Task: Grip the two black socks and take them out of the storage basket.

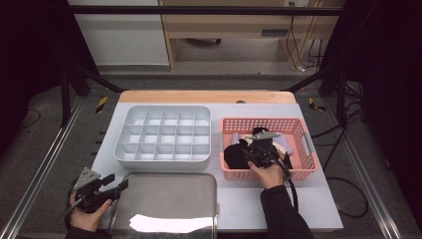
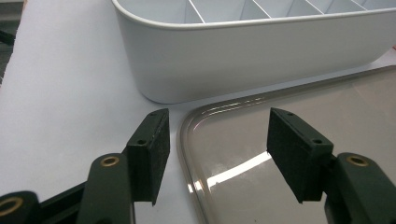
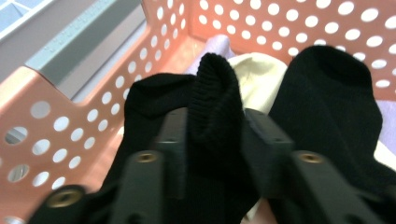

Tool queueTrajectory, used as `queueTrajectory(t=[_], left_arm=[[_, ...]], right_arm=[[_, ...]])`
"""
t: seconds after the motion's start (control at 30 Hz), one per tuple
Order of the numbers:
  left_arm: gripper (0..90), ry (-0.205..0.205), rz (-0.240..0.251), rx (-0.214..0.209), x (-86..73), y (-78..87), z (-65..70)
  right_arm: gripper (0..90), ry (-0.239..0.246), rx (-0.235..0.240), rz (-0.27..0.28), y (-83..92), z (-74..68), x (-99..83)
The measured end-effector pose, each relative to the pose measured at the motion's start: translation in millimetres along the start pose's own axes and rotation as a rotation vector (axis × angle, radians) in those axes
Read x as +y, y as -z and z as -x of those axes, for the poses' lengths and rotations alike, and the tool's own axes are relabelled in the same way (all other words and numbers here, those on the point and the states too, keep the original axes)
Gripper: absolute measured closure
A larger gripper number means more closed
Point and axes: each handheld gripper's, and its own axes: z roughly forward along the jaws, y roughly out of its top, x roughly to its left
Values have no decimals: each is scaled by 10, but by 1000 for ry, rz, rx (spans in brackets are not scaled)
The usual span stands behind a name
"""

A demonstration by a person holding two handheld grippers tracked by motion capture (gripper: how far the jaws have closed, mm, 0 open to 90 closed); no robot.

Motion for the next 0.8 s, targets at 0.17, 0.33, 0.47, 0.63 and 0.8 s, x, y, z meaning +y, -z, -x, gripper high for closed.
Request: queueTrajectory(t=[0.17,0.33,0.47,0.63,0.8], left_arm=[[389,1,3,-1,2,3,-1],[390,1,3,0,1,4,0],[390,4,4,-5,10,7,6],[387,-6,-1,-7,14,7,33],[384,-7,-7,-8,10,-4,40]], right_arm=[[821,-19,8,-5,18,32,5],[837,-50,31,45,127,72,26],[841,-85,62,120,266,122,54],[842,-84,92,205,456,167,149],[844,-103,113,263,605,206,264]])
